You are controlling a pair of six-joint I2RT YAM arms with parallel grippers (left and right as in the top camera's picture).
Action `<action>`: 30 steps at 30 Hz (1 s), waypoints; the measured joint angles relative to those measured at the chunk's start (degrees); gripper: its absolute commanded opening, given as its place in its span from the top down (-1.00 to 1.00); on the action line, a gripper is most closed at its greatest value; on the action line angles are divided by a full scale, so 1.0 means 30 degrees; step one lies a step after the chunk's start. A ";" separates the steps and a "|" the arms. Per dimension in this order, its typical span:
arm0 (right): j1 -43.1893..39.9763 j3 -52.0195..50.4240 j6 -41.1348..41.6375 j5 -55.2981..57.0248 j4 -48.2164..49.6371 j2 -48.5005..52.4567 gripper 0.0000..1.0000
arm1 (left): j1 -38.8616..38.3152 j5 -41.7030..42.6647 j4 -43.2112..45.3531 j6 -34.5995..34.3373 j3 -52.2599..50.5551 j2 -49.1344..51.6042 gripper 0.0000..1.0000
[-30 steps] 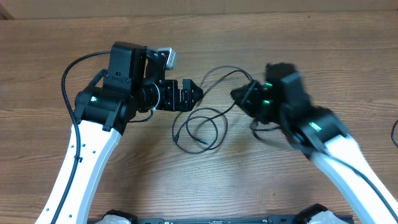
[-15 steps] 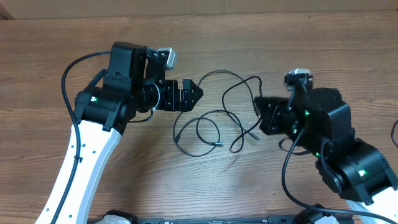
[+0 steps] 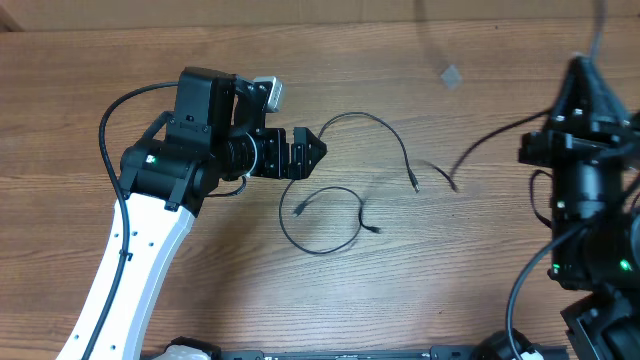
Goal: Untangle cables
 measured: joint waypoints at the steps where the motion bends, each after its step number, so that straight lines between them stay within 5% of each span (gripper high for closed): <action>1: 0.0000 0.0000 -0.0452 0.0328 -0.0066 0.0022 0.93 | 0.0000 0.0000 -0.0007 0.0000 0.0000 0.0000 -0.99; 7: -0.0080 -0.0007 -0.0459 0.3177 -0.2171 0.1231 0.93 | 0.0000 0.0000 0.0000 0.0000 0.0000 0.0000 -0.99; 15: -0.0109 -0.0073 1.2473 0.2732 -0.9879 0.2229 0.92 | 0.0000 0.0000 0.0000 0.0000 0.0007 0.0000 -0.99; 19: -0.0117 -0.0073 1.5737 0.0860 -1.1737 0.3206 0.92 | 0.0000 0.0007 -0.0007 0.0000 0.0007 0.0000 -0.98; 30: -0.0117 -0.0073 1.7879 -0.4452 -1.5008 0.6863 0.93 | 0.0000 0.0000 -0.0007 0.0000 0.0007 0.0000 -0.99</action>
